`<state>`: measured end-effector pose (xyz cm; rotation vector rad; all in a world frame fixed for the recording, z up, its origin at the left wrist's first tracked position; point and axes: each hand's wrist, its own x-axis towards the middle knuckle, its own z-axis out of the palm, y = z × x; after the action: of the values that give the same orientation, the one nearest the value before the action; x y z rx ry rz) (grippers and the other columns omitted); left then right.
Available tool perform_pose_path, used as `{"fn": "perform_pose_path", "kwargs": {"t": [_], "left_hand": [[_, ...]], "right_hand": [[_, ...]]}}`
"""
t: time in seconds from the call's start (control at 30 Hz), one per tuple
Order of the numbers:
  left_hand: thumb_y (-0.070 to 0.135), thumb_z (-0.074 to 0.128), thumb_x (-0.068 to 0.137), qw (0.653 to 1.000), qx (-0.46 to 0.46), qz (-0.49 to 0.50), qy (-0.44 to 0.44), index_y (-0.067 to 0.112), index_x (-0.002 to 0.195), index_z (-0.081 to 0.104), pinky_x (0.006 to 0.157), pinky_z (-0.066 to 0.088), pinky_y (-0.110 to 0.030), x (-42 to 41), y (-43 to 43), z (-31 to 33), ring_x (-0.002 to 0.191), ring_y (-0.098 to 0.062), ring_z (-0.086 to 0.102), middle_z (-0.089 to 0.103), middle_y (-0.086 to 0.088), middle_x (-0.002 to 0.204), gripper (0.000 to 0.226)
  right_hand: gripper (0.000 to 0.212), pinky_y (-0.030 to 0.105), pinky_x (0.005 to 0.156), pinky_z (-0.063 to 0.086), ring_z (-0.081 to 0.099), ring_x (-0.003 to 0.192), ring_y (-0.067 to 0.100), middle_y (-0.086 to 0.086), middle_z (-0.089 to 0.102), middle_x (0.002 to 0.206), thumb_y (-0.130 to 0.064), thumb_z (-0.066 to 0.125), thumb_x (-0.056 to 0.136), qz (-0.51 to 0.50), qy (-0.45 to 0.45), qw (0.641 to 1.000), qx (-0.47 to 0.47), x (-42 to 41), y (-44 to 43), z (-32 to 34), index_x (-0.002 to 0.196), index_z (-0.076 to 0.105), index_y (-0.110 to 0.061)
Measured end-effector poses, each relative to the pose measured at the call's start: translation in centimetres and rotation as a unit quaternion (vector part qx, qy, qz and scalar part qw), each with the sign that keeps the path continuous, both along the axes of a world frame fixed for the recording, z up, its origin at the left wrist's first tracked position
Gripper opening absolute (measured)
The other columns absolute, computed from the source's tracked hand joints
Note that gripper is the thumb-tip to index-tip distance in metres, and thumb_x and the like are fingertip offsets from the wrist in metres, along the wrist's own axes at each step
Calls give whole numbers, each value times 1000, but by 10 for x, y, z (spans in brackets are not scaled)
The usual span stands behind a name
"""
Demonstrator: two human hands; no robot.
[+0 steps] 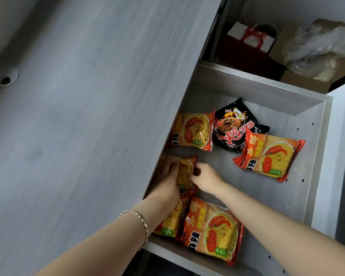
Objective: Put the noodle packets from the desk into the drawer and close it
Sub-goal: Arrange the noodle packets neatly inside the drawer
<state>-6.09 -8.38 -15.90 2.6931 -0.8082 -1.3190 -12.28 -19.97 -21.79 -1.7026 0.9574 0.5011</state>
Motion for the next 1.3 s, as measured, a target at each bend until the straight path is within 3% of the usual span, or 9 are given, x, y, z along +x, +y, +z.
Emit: {"fn": "perform_pose_path", "kwargs": {"t": [0.17,0.3,0.4,0.53,0.7,0.8,0.9,1.1,1.3], "left_hand": [[7,46,96,992,107,-72,1,32,152,-6,123,6,-42,2,-9,-9,147,-26,-17,-24,7,158,80],[6,47,95,992,109,-54,27,33,151,-4,121,18,-41,3,-7,-10,149,-26,-7,-23,9,158,80],[11,45,97,992,109,-56,25,33,152,-4,120,23,-41,2,-2,-6,149,-27,-2,-22,7,159,76],[21,47,97,996,85,4,20,20,151,-15,120,23,-40,-3,-4,4,149,-27,2,-16,-3,160,82],[24,49,96,990,-18,139,1,5,149,-18,91,50,-31,-14,-4,27,125,-28,53,8,-19,158,87],[22,51,94,991,-73,109,-40,4,148,-20,110,35,-33,-21,-2,36,144,-31,24,-1,-15,159,90],[21,48,95,992,-106,58,-45,11,150,-18,118,19,-36,-21,-6,39,148,-30,4,-13,-9,160,87],[25,43,97,994,-104,36,-14,21,152,10,115,27,-34,0,-29,18,149,-20,11,0,1,162,64],[49,46,92,992,32,-116,-36,20,146,31,121,-5,-46,16,-72,-4,145,-26,22,38,-5,150,63]], "right_hand": [[93,40,101,44,51,120,29,12,49,137,-51,75,65,-208,59,975,48,1,-47,1,137,39,-5],[84,41,103,44,46,126,26,7,47,139,-48,72,72,-350,-6,925,145,32,-52,2,137,39,-7],[73,30,74,56,53,119,26,10,51,136,-35,74,75,-402,-35,889,217,54,-47,4,136,42,-11],[42,31,71,58,62,97,22,11,62,119,-23,68,82,-379,-84,896,215,53,-46,22,120,56,-10],[46,37,87,53,61,102,19,1,62,116,-32,67,82,-261,-98,954,112,-6,-41,38,122,48,-19],[50,24,81,50,59,105,15,0,60,119,-27,66,83,-173,-91,977,87,-34,-22,35,127,45,-16],[58,33,104,42,50,126,20,5,52,137,-29,58,89,-60,-90,988,108,-36,3,23,139,35,-13],[48,40,107,33,38,127,35,18,35,135,-40,36,96,167,53,985,-14,-22,-2,10,136,36,-14],[35,30,88,46,59,106,23,12,64,119,-28,51,93,92,-5,995,45,-31,-18,14,119,59,-7]]}}
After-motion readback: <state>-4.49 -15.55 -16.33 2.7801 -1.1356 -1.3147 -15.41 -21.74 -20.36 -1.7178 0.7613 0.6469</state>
